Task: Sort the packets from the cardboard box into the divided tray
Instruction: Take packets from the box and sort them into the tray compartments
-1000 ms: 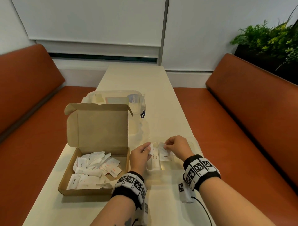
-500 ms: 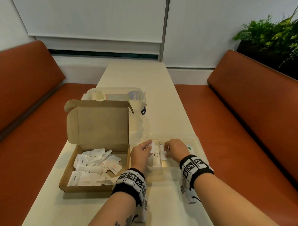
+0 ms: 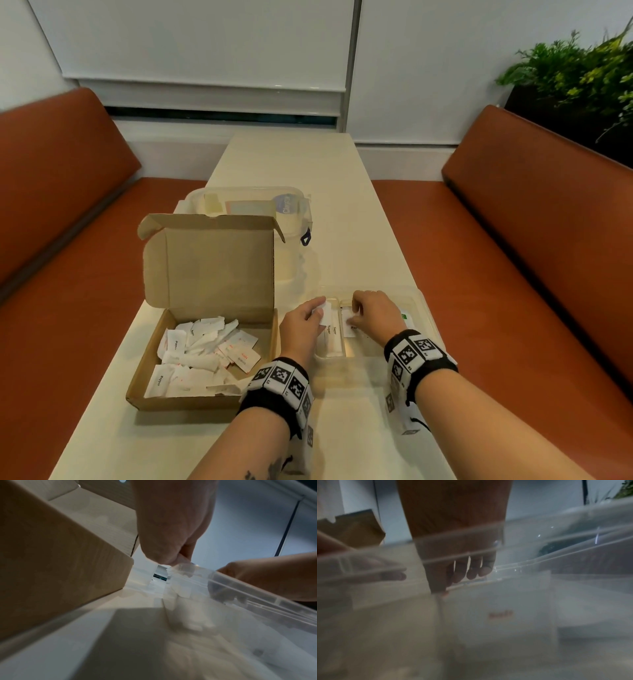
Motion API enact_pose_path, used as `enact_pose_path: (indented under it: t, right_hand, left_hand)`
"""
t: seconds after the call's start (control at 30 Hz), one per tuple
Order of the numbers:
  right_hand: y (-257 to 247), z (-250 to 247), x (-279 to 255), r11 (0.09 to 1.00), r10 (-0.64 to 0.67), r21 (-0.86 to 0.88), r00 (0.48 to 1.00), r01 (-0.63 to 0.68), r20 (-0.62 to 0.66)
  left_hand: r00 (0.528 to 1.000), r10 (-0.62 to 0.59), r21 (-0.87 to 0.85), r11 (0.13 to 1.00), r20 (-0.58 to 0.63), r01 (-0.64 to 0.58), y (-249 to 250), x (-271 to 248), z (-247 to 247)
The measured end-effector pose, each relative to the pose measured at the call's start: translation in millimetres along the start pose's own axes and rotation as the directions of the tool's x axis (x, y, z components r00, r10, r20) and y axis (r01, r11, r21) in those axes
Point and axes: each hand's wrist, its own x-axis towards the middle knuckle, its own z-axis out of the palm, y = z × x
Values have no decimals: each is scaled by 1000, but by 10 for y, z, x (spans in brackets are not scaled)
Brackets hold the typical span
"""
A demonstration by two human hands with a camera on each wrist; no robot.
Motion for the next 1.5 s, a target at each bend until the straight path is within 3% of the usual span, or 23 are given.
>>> enact_pose_path:
  t: [0.1, 0.23, 0.37, 0.47, 0.67, 0.77, 0.83, 0.9, 1.0, 1.13, 1.33, 1.5]
  right_hand:
    - [-68, -81, 0, 963, 72, 267, 993, -46, -88]
    - [-193, -157, -15, 829, 95, 555, 995, -68, -21]
    - [-214, -192, -41, 766, 82, 636, 995, -94, 49]
    - [-203, -245, -47, 750, 93, 658, 996, -73, 5]
    - [-204, -333, -11, 710, 106, 702, 994, -52, -34]
    - [-165, -297, -24, 737, 87, 669, 996, -89, 37]
    - [-122, -279, -24, 772, 104, 629, 995, -87, 10]
    - [-55, -281, -3, 860, 153, 496, 988, -117, -33]
    - [35, -261, 14, 955, 184, 226, 981, -192, 53]
    - [56, -128, 2, 985, 145, 72, 976, -159, 161]
    - [40, 25, 32, 988, 44, -152, 993, -26, 111]
    - [44, 78, 26, 979, 11, -204, 997, 4, 75]
  left_hand:
    - [999, -32, -47, 998, 9, 32, 46, -3, 19]
    - [999, -27, -87, 996, 44, 31, 94, -13, 47]
    - [996, -17, -87, 996, 84, 24, 153, -40, 83]
    - [997, 13, 29, 999, 72, -15, 184, -66, 77]
    - [991, 113, 153, 983, -71, -101, 261, -110, 70]
    - [992, 98, 186, 979, -82, -82, 298, -136, 82]
    - [988, 122, 273, 958, -99, -91, 298, -157, 86]
    - [982, 151, 386, 918, -111, -97, 268, -143, 69]
    - [986, 103, 506, 862, -135, -21, 198, -99, 30]
    - [986, 61, 485, 874, -157, 23, 118, -56, 16]
    - [986, 42, 441, 897, -164, 35, 103, -12, 7]
    - [984, 32, 431, 901, -173, 46, 92, -17, 9]
